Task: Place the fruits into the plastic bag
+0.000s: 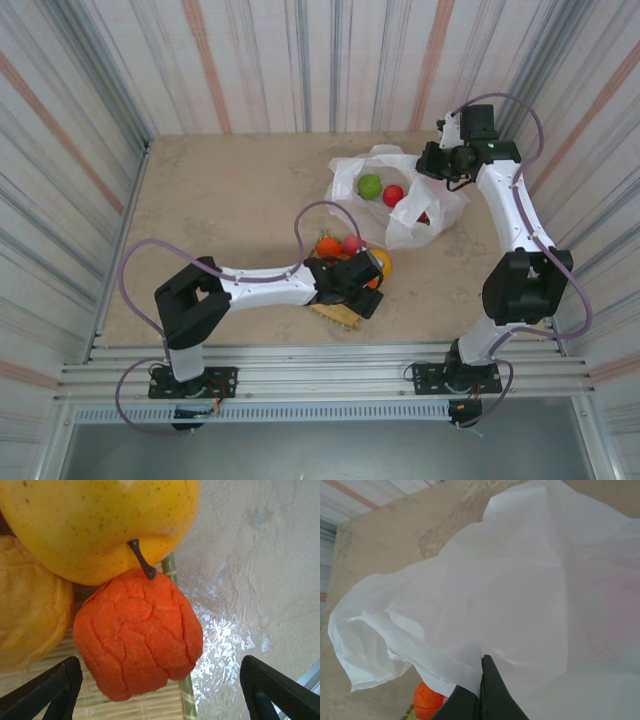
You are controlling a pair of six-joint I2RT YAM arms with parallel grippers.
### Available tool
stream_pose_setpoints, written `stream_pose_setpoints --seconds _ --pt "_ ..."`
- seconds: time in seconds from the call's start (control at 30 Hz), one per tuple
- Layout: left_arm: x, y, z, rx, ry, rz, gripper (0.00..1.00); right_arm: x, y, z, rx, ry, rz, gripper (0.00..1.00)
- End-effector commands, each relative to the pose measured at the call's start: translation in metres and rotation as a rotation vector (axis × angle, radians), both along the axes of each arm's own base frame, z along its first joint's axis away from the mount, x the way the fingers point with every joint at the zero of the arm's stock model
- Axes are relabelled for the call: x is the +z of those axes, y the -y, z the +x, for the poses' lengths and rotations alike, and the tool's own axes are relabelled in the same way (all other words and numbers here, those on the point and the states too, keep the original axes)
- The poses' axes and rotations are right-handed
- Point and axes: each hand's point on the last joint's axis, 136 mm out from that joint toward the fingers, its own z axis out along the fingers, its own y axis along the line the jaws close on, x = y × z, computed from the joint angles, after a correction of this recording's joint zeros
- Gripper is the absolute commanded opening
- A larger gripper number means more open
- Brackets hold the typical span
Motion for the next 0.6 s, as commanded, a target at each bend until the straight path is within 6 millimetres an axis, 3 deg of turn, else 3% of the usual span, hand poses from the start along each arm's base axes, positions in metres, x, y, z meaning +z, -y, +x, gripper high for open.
stream_pose_setpoints --seconds 0.0,0.3,0.57 --pt "0.003 0.009 0.008 0.04 0.026 -0.007 0.85 -0.002 0.0 -0.001 0.015 -0.002 0.009 0.0" --pt "-0.007 0.01 0.014 0.076 0.027 0.018 0.83 -0.001 0.001 -0.002 0.015 -0.001 0.012 0.0" --pt "-0.015 0.013 0.02 0.084 0.035 0.032 0.76 -0.001 0.001 -0.003 0.015 0.001 0.012 0.0"
